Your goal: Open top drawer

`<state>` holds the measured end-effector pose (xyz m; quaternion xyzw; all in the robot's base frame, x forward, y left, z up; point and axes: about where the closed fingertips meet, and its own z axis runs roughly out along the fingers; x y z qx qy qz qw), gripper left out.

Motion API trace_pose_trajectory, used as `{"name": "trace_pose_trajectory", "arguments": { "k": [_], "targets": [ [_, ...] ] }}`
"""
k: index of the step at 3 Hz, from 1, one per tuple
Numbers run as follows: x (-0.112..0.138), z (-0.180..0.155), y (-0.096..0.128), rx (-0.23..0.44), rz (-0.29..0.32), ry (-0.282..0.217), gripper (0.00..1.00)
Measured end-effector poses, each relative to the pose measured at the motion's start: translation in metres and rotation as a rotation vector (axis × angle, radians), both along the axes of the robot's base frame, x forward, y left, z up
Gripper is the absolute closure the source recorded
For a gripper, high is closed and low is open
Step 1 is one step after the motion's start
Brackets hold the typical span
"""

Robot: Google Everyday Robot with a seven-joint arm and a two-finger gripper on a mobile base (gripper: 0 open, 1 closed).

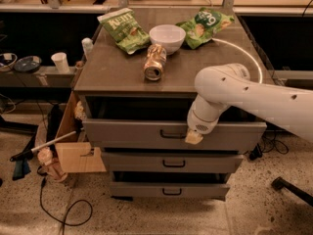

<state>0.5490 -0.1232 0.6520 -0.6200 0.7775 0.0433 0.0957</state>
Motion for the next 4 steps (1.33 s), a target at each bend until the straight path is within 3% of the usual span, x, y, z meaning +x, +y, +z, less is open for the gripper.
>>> {"name": "trace_pose_trajectory", "arguments": {
  "k": [3,4],
  "targets": [
    [-0.042,0.006,-0.01,-0.013,0.007,0.013,1.0],
    [-0.042,0.006,-0.01,-0.013,0.007,0.013,1.0]
  ]
}}
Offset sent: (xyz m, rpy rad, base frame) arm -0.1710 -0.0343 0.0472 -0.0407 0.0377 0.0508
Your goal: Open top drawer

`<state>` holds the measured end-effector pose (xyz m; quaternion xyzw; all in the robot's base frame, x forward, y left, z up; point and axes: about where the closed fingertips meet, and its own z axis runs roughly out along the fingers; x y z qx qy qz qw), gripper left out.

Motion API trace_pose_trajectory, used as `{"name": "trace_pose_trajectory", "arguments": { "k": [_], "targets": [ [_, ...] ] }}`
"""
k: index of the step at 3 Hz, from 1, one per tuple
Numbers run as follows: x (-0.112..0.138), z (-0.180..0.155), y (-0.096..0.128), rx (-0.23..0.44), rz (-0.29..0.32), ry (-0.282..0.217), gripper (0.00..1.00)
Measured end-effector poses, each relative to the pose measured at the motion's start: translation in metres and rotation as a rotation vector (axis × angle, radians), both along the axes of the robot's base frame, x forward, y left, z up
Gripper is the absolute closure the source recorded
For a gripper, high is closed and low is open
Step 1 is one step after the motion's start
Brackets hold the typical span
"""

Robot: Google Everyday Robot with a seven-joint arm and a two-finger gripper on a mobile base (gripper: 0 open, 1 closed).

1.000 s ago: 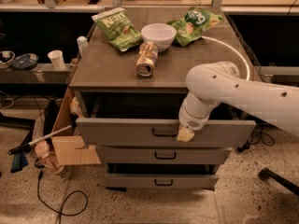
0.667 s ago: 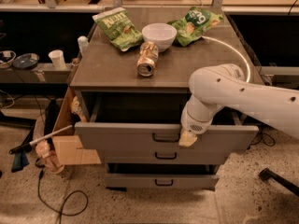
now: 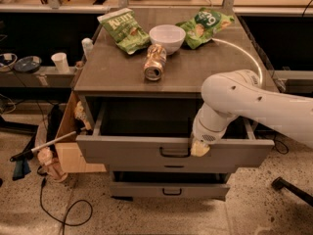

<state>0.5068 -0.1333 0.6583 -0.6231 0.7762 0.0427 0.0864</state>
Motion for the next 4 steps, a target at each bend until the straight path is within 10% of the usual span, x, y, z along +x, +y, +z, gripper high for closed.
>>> {"name": "trace_pose_trajectory", "arguments": {
  "k": [4],
  "targets": [
    [-0.031,0.011,-0.007,0.001,0.011,-0.009,1.0]
  ]
}}
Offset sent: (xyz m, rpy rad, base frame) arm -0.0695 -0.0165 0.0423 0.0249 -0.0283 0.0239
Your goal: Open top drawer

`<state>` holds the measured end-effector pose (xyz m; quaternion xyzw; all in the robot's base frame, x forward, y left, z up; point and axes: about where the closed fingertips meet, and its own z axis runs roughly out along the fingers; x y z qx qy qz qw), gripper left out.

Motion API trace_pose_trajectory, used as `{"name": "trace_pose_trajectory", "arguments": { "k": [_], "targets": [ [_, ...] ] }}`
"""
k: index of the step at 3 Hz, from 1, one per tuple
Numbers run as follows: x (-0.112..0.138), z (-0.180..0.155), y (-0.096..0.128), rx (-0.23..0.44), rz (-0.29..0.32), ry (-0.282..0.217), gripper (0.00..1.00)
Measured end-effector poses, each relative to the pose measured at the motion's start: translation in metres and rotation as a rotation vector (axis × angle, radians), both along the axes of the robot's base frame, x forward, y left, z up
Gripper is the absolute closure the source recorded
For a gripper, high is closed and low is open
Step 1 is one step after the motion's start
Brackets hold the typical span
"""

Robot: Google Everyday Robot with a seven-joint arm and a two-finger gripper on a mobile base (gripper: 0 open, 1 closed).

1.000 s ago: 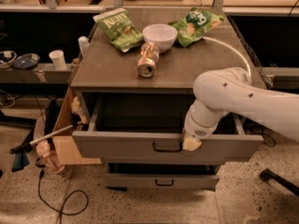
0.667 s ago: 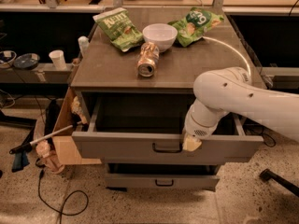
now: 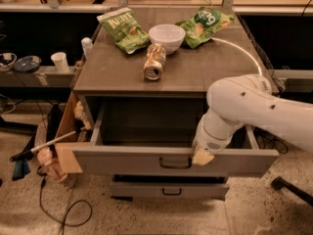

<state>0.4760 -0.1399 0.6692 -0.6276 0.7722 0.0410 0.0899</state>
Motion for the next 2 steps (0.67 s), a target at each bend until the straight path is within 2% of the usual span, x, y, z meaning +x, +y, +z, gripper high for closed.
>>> {"name": "trace_pose_trajectory", "arguments": {
  "k": [2],
  "targets": [
    [-0.029,0.013,-0.005,0.002,0.006,0.009,1.0]
  ]
}}
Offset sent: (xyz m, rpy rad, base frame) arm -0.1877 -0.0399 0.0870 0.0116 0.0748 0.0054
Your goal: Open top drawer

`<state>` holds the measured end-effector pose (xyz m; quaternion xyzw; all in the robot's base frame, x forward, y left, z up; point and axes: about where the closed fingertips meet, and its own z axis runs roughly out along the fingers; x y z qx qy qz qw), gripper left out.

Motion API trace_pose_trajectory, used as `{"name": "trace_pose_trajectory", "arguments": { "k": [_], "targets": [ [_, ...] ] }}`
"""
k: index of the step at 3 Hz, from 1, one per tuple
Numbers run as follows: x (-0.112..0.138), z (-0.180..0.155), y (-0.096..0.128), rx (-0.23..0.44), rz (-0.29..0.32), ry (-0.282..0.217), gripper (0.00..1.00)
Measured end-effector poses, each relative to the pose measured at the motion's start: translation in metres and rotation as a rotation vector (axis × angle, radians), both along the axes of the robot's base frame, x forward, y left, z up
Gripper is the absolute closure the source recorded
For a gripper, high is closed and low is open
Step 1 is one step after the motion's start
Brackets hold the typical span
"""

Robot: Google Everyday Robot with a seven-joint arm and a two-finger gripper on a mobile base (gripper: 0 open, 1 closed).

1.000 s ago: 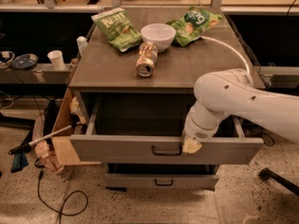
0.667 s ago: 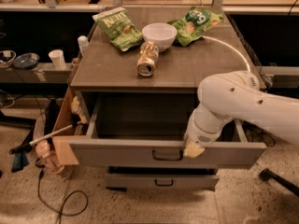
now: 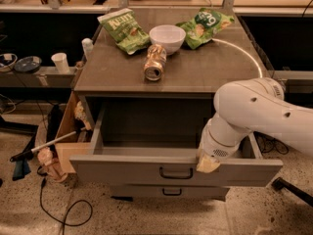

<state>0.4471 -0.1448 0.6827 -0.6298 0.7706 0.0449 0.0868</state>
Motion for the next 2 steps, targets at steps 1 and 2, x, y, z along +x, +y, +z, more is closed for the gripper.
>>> {"name": "trace_pose_trajectory", "arguments": {
  "k": [1,2],
  "targets": [
    [0.0,0.0,0.0,0.0,0.0,0.0,1.0],
    [-0.0087,0.0019,-0.0015,0.0,0.005,0.001,1.0]
  ]
}}
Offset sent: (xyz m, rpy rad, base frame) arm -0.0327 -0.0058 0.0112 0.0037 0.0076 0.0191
